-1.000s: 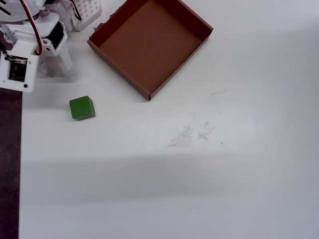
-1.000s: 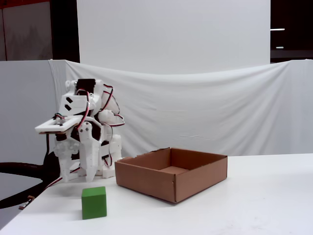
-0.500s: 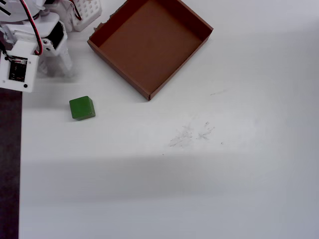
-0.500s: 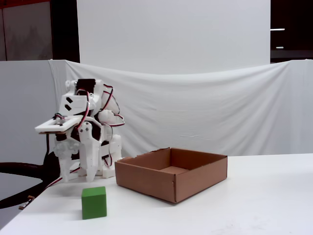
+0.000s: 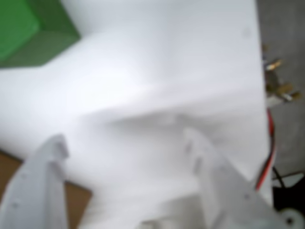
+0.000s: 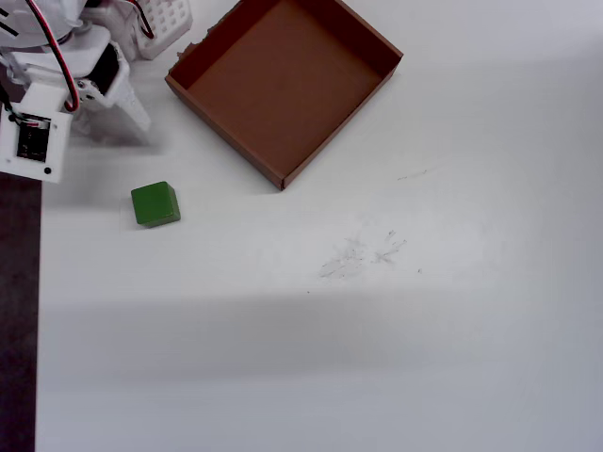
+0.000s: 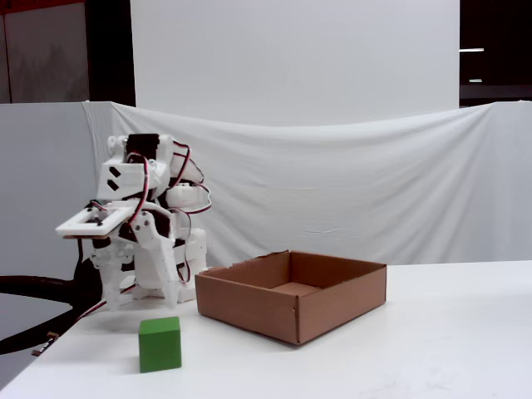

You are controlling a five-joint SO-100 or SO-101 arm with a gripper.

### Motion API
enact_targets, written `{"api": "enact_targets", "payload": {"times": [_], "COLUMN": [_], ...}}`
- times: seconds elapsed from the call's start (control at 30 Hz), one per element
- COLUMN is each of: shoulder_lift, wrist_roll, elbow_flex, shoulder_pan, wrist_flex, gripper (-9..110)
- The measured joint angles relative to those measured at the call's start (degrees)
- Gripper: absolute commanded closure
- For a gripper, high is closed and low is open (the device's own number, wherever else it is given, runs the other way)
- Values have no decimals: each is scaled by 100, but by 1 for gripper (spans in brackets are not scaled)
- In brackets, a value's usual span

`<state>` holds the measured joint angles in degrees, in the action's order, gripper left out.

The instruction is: Grasp a green cube and put it in a box.

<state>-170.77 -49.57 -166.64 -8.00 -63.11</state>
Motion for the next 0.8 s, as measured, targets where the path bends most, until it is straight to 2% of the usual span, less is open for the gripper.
{"api": "enact_targets", "payload": {"times": [0.3, 0.8], "shoulder_lift": [2285, 4772], "wrist_roll": [88, 88], "elbow_flex": [1872, 3103], "shoulder_pan": [-229, -1046], "wrist_flex": [571, 1283], "gripper": [62, 64]}}
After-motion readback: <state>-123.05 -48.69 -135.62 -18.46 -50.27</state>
